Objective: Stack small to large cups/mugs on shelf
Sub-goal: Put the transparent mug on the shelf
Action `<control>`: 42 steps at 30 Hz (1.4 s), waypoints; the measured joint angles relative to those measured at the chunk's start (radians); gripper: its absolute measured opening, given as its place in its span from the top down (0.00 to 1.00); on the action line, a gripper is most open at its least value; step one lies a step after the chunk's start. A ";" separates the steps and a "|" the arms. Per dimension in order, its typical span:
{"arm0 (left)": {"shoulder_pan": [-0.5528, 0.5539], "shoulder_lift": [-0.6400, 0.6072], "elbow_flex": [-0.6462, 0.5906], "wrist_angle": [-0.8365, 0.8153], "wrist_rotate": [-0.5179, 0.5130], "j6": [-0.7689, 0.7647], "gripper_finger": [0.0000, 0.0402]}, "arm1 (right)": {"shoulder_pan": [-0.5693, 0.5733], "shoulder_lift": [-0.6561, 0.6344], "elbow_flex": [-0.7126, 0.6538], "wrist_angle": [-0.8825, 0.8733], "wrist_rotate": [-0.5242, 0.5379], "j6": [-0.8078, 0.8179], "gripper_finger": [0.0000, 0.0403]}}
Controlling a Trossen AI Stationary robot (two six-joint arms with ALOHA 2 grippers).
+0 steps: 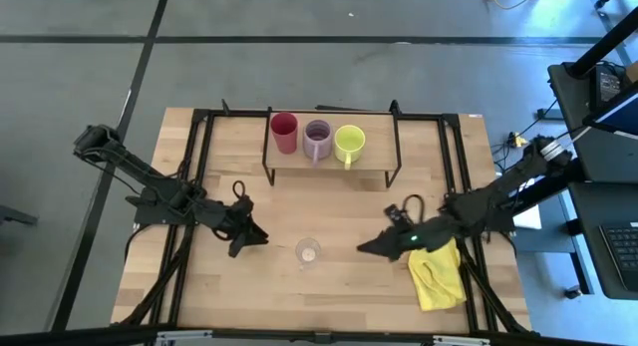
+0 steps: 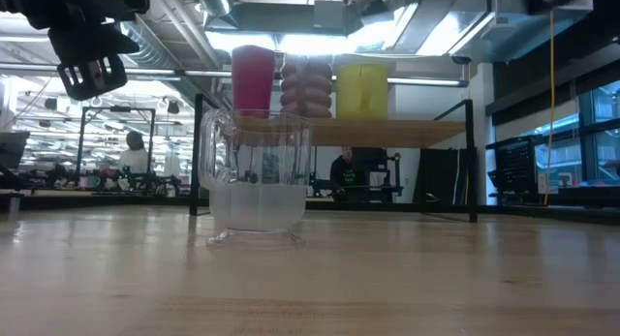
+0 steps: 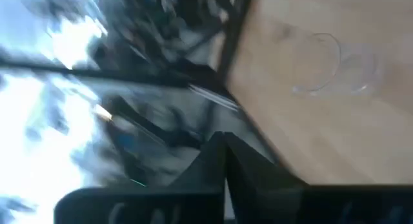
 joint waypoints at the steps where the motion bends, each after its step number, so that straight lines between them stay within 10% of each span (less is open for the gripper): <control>1: 0.003 0.000 0.000 -0.004 0.001 0.000 0.73 | -0.016 0.032 0.057 -0.064 -0.038 -0.069 0.98; 8: 0.024 0.000 0.000 -0.008 0.034 0.013 0.73 | -0.106 0.200 0.443 -0.517 -0.143 -0.559 0.98; 20: 0.025 0.000 0.001 -0.062 0.059 0.016 0.73 | -0.258 0.621 0.991 -1.001 -0.433 -0.793 0.99; 28: 0.025 0.000 0.001 -0.099 0.057 0.021 0.73 | -0.263 0.803 1.246 -1.301 -0.299 -0.522 0.99; 42: 0.025 0.000 0.001 -0.194 0.047 0.067 0.73 | -0.221 0.935 1.238 -1.261 -0.250 -0.050 0.83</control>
